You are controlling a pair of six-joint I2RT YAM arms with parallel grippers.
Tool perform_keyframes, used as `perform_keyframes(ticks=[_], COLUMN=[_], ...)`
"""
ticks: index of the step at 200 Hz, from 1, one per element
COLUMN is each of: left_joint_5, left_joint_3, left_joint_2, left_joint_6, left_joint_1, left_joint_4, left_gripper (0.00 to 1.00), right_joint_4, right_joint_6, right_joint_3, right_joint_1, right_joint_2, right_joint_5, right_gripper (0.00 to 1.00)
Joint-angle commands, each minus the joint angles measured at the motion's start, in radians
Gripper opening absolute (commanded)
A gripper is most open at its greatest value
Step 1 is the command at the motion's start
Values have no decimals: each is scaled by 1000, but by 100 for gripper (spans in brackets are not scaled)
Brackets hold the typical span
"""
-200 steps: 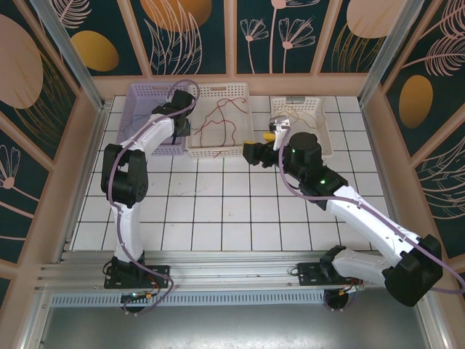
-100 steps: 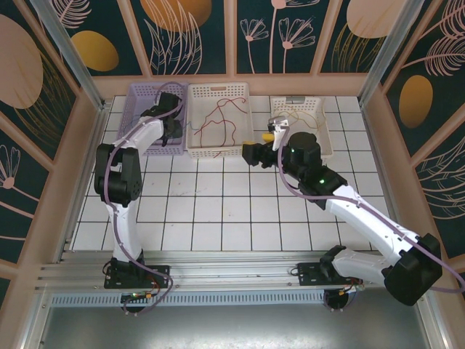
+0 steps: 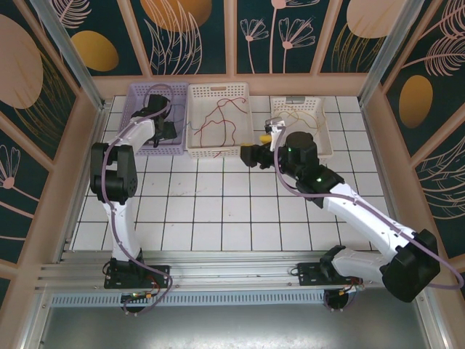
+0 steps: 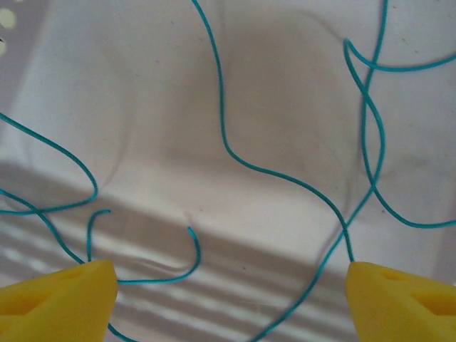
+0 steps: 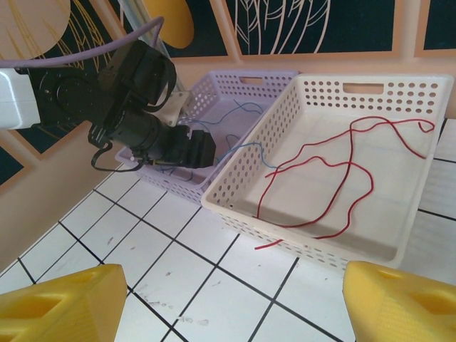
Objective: Untangle the cables
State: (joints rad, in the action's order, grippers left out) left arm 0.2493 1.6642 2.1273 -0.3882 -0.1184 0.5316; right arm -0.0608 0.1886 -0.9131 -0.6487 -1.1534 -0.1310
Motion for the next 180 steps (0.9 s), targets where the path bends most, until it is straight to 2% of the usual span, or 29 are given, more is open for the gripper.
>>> perform_keyframes(ticks=[1, 32, 53, 130, 165, 180], left_joint_5=[50, 54, 89, 89, 116, 120], left_joint_3=[51, 101, 132, 376, 419, 458], left_joint_2=[12, 40, 61, 274, 317, 349], left_joint_6=[-30, -54, -57, -63, -62, -58], left_joint_1=[18, 49, 52, 54, 54, 55], left_joint_4=[-15, -59, -94, -34, -33, -19], left_gripper=[84, 82, 76, 59, 58, 54], right_joint_4=[-24, -34, -36, -32, -35, -36], right_joint_6=[2, 1, -4, -26, -38, -40], right_joint_3=[-19, -19, -17, 0, 9, 14], right_joint_1=[-6, -18, -26, -53, -67, -69], right_joint_2=[-16, -30, -35, -26, -19, -19], right_joint_5=[-24, -28, -30, -14, -4, -4], right_gripper=[80, 80, 80, 80, 80, 80])
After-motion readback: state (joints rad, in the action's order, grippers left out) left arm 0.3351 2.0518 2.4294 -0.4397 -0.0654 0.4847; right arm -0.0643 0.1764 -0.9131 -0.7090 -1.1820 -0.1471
